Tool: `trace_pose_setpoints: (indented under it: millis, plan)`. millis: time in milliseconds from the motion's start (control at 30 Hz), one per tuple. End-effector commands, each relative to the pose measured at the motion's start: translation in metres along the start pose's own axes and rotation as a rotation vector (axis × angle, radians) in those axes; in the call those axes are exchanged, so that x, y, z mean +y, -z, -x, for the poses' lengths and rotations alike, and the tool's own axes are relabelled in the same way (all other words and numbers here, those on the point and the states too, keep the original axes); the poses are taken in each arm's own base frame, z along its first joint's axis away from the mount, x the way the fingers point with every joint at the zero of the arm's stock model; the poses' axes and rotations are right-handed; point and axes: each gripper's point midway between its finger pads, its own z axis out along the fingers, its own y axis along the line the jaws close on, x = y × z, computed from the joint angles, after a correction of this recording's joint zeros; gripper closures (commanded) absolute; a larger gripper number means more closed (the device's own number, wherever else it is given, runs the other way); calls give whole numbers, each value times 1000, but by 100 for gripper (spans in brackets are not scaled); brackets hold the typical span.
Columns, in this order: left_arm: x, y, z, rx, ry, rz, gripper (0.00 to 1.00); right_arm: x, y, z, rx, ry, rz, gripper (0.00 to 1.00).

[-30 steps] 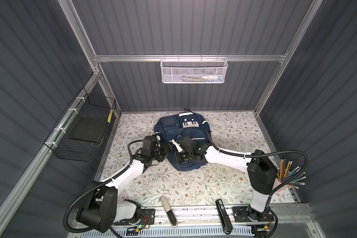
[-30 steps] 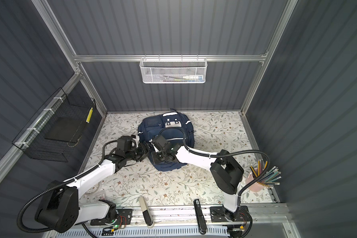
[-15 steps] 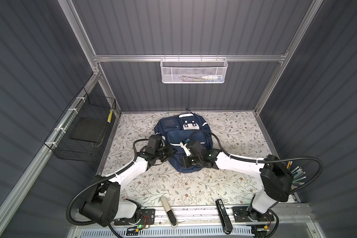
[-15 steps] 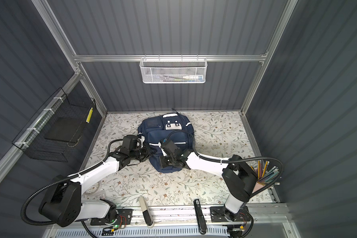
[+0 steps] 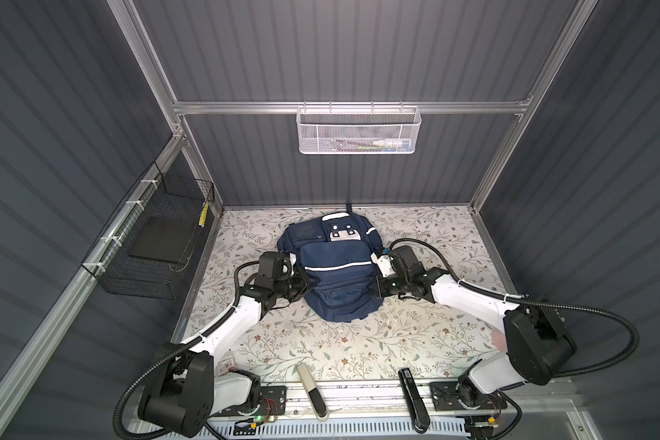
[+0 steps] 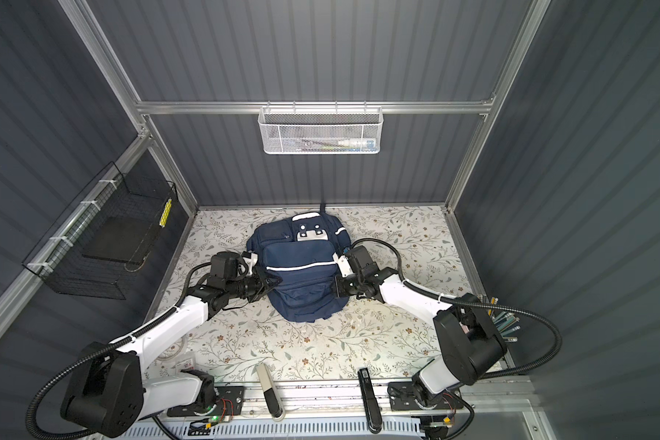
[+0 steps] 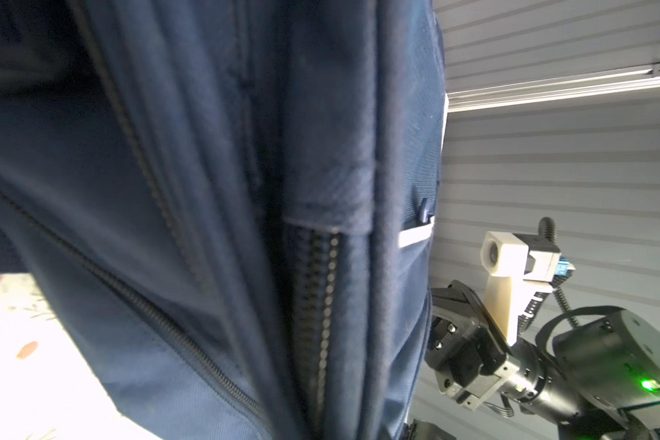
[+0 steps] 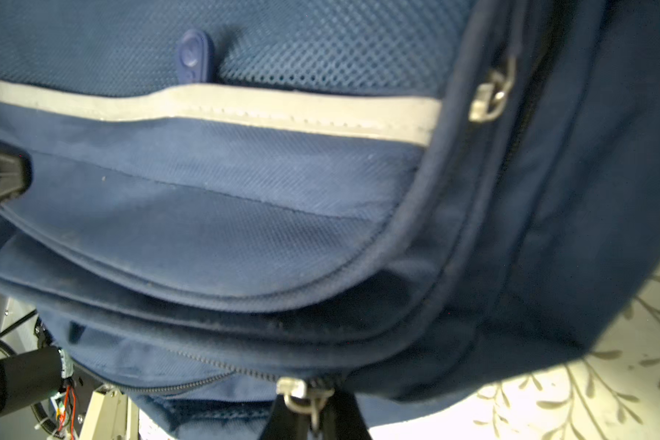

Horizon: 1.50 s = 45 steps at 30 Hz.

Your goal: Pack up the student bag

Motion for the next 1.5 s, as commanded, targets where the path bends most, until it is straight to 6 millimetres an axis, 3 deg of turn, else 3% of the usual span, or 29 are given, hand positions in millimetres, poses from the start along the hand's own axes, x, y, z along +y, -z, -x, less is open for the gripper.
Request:
trace_pose_setpoints:
  millis: [0, 167, 233, 300, 400, 533, 633, 700, 767, 967, 1067, 1100, 1200, 1267, 1467]
  plan:
    - [18, 10, 28, -66, -53, 90, 96, -63, 8, -27, 46, -35, -323, 100]
    - [23, 2, 64, -108, -75, 117, 65, -11, 2, -63, 84, -6, -227, 100]
    - [28, 19, 81, -193, -131, 227, 40, 23, -1, -68, 79, 31, -180, 100]
    - [23, 38, 87, -263, -158, 265, 26, 58, -6, -66, 79, 88, -142, 100]
    - [20, 60, 77, -285, -154, 294, 21, 94, -19, -59, 47, 155, -108, 100]
    - [22, 65, 38, -244, -57, 223, 26, 113, -39, -50, 41, 144, -50, 100]
    - [16, 46, 2, -169, 26, 124, 28, 125, -46, -48, 42, 146, -7, 100]
    - [12, 28, -16, -105, 83, 53, 20, 129, -46, -47, 33, 147, 7, 100]
    - [6, 12, -18, -74, 111, -17, 18, 133, -45, -47, 12, 153, 14, 100]
    - [-13, -13, -13, -47, 43, -4, 17, 142, -45, -51, -2, 153, 44, 100]
    - [-19, -28, -25, 1, 51, -41, 18, 142, -45, -49, -14, 154, 41, 100]
    - [-18, -32, -28, 10, 28, -29, 29, 143, -44, -47, -17, 158, 44, 100]
    - [-3, -31, -28, 18, -35, 65, 100, 137, -39, -47, -10, 186, 16, 100]
    - [7, -20, -19, 5, -61, 131, 100, 121, -34, -49, -1, 176, -14, 100]
    - [22, 22, 14, -49, -77, 201, 100, 34, -9, -47, -6, 82, -149, 100]
